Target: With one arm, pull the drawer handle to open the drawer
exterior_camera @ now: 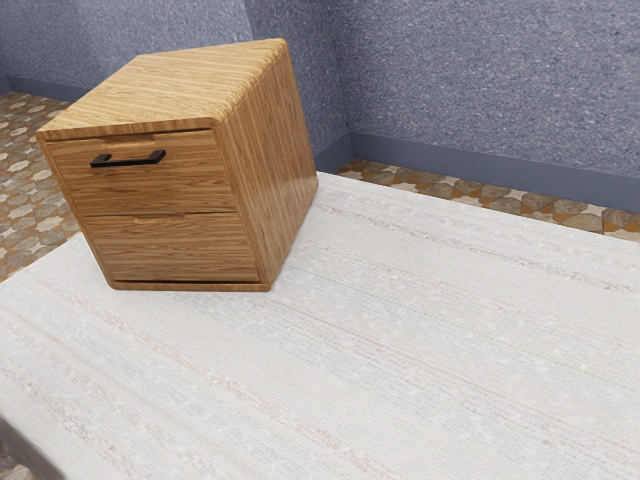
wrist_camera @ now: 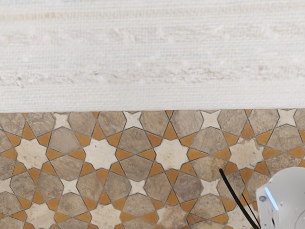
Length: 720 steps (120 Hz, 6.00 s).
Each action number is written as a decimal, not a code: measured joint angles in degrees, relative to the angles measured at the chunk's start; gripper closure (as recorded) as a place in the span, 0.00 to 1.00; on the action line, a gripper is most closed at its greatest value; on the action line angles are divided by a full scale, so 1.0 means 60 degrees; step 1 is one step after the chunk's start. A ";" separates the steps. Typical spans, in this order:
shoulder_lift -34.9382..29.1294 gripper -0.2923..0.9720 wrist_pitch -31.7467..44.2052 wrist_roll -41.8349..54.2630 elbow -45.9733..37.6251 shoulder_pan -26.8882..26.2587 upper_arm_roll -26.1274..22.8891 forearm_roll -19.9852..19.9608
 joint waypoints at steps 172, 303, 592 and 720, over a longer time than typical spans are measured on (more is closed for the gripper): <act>-0.0029 0.23 0.6567 0.7574 -0.2165 -0.0121 -0.0398 -0.0649; 0.1153 0.23 0.8976 0.8459 -0.2461 0.0372 -0.0521 -0.2127; -0.2540 0.24 0.9756 0.8622 -0.6303 -0.0384 -0.1075 -0.0638; -0.4262 0.23 0.9768 0.8596 -0.8091 0.0831 -0.2046 -0.0146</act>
